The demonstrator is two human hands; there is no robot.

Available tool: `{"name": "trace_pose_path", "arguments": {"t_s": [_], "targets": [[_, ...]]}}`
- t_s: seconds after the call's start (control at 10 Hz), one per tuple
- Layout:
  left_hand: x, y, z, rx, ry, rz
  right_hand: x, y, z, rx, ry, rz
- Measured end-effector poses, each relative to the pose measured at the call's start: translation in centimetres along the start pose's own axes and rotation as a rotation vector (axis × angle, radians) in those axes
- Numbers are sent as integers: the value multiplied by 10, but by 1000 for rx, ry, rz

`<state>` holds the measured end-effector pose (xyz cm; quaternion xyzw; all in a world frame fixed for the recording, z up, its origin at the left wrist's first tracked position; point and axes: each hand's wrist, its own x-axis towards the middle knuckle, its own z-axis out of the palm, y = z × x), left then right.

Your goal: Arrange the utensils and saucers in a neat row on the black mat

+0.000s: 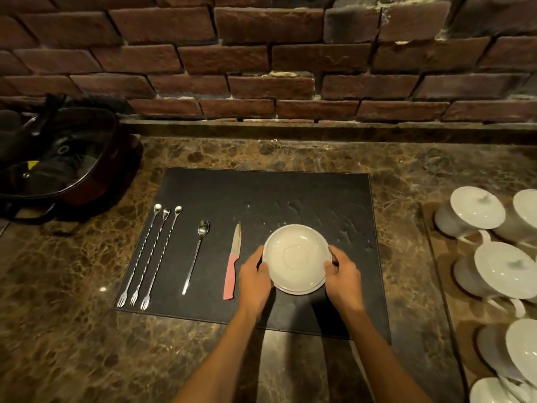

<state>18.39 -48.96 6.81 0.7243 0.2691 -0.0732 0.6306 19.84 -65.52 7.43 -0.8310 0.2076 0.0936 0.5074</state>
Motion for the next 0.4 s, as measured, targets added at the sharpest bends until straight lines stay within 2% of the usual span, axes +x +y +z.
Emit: {"name": "trace_pose_path", "arguments": {"t_s": [0.3, 0.4], "targets": [[0, -2, -1, 11, -45, 33, 0, 2, -3, -7, -42, 0], [-3, 1, -5, 88, -25, 1, -3, -2, -7, -32, 1, 41]]}}
